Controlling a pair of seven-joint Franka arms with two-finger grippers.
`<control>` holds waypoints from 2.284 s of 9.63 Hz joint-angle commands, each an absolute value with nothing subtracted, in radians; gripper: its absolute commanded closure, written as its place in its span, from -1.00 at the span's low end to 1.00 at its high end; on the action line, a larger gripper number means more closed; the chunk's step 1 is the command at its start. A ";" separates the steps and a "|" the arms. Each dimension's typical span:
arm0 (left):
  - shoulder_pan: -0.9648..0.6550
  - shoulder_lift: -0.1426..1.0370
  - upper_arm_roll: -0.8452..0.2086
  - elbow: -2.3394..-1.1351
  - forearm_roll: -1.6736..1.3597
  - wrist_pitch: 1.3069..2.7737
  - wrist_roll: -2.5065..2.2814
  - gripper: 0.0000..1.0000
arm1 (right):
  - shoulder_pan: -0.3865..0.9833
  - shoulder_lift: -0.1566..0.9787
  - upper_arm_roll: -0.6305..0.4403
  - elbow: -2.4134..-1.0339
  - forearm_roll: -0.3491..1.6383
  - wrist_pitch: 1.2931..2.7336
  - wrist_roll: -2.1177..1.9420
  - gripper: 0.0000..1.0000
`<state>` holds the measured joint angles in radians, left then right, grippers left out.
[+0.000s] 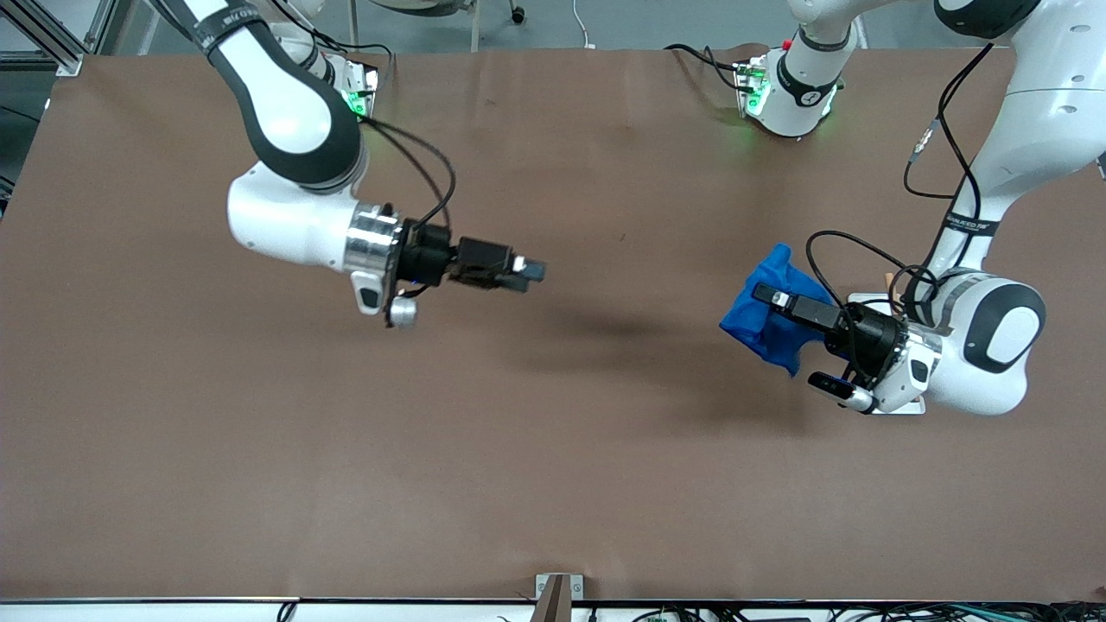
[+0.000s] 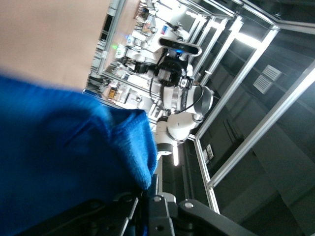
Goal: Right arm passes towel to left arm to hang
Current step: 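Open the right gripper and withdraw it while the left gripper carries the towel, then lower the towel with the left gripper over the wooden dowels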
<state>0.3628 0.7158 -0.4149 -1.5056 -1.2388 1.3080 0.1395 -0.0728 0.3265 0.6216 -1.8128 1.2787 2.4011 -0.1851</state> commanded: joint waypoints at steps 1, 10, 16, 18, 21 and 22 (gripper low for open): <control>0.354 0.666 -0.380 -1.499 -1.119 1.345 0.025 1.00 | -0.092 0.311 0.467 -1.823 1.028 2.207 -0.181 -1.00; 0.256 0.391 -0.396 -1.387 -0.230 1.451 -0.577 1.00 | -0.091 0.080 0.030 -1.812 0.172 1.991 0.101 -1.00; 0.186 0.370 -0.414 -1.436 0.244 1.456 -0.785 0.97 | -0.089 -0.023 -0.098 -1.504 0.011 1.492 0.107 -1.00; 0.154 0.377 -0.416 -1.480 0.366 1.457 -0.889 0.95 | -0.089 -0.015 -0.089 -1.442 0.018 1.445 0.097 -1.00; 0.123 0.423 -0.416 -1.491 0.440 1.457 -1.032 0.96 | -0.068 -0.015 -0.087 -1.448 0.011 1.448 0.104 -1.00; 0.132 0.426 -0.414 -1.491 0.458 1.457 -1.007 0.96 | -0.067 -0.015 -0.089 -1.448 0.009 1.451 0.097 -1.00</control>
<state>0.1115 0.4080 -0.4139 -1.4714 0.4303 1.4351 -1.0124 -0.0770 -0.0179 -0.0894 -1.4605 0.0298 1.4570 0.0831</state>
